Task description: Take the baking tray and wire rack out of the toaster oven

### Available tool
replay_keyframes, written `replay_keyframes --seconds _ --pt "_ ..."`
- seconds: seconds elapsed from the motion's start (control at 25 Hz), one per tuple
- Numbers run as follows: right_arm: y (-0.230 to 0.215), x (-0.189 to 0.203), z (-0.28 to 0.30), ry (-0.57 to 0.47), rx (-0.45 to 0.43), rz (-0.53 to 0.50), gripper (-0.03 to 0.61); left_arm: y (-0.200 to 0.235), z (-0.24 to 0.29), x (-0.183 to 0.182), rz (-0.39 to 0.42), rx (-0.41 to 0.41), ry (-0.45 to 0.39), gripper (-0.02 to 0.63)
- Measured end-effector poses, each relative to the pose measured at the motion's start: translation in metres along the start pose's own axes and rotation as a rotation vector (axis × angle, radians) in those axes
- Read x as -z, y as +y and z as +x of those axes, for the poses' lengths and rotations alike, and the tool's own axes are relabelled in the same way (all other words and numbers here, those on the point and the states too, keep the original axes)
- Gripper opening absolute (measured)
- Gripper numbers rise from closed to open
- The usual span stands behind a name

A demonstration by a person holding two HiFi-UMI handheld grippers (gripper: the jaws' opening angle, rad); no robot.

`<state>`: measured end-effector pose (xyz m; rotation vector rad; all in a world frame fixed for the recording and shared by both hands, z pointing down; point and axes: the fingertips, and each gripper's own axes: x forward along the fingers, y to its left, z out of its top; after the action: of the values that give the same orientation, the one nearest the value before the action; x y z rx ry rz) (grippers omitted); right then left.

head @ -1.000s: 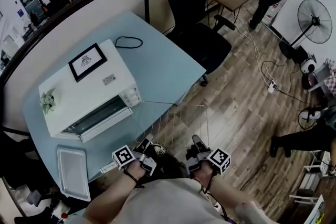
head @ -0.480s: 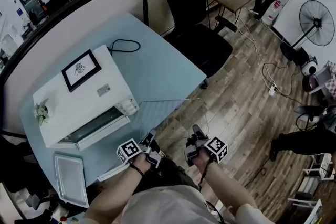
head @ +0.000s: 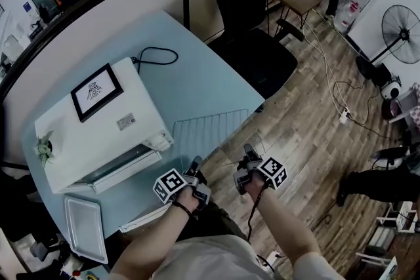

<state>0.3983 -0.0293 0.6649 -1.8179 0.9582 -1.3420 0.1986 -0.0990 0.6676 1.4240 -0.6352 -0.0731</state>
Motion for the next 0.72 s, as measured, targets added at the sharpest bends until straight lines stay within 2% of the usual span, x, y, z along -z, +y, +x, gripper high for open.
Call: replay_keyframes --seconds 0.2,0.48,0.64,0.72 --pt "-0.005 -0.014 0.039 0.019 0.029 -0.078 0.071 0.007 0.025 -0.005 -0.053 -0.027 -0.016 0.014" --pt "-0.010 -0.027 0.086 0.042 0.062 -0.135 0.151 0.022 0.043 0.007 -0.094 -0.127 0.059 0.072" --pt "-0.013 -0.033 0.107 0.035 0.091 -0.138 0.204 0.016 0.049 0.026 -0.109 -0.129 0.120 0.099" --pt "-0.013 -0.033 0.115 0.035 0.101 -0.138 0.244 0.017 0.051 0.034 -0.131 -0.138 0.137 0.138"
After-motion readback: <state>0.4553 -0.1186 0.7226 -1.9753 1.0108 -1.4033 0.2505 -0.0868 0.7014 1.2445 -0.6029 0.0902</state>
